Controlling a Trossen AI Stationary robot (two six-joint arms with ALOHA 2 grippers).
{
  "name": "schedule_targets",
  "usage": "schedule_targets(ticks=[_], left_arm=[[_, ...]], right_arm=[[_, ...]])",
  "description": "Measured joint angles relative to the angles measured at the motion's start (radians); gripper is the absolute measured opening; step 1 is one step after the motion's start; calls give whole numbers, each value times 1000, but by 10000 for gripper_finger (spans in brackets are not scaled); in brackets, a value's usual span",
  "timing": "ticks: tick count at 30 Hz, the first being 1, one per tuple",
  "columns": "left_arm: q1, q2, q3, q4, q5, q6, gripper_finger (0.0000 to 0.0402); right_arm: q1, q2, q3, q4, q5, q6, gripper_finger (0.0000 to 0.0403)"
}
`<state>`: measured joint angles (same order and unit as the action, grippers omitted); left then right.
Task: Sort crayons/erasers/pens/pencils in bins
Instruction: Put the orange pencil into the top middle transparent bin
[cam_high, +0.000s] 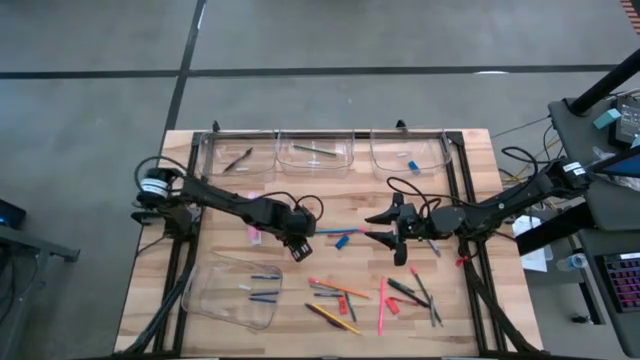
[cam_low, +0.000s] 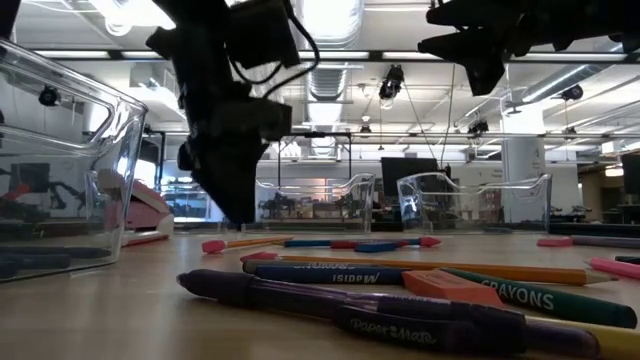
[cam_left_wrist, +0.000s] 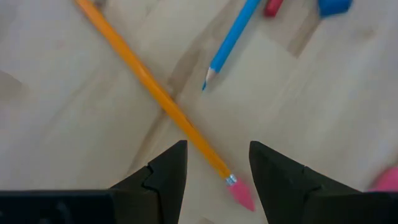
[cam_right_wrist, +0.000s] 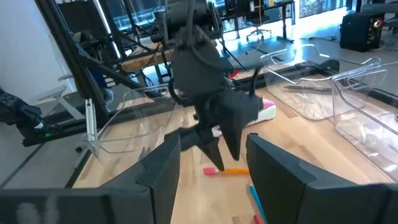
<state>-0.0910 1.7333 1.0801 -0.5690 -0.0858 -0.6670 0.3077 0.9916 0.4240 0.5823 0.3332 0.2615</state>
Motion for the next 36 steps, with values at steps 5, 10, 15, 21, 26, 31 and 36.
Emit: schedule_targets(ticks=[5, 10, 15, 21, 26, 31, 36], left_arm=[[0, 47, 0, 0, 23, -1, 159], [0, 77, 4, 0, 22, -4, 159], [0, 88, 6, -3, 21, 0, 159], [-1, 87, 5, -8, 7, -8, 151], [-1, 90, 4, -15, 0, -8, 113], [0, 89, 3, -18, -3, -7, 63], [1, 75, 1, -19, -3, -5, 11]], right_arm=[[0, 0, 0, 1, 7, 0, 173], [0, 0, 0, 0, 8, -1, 173], [0, 0, 0, 0, 8, -2, 173], [0, 0, -1, 0, 8, -3, 173], [0, 0, -1, 0, 8, -3, 173], [0, 0, -1, 0, 8, -3, 173], [0, 0, -1, 0, 8, -3, 173]])
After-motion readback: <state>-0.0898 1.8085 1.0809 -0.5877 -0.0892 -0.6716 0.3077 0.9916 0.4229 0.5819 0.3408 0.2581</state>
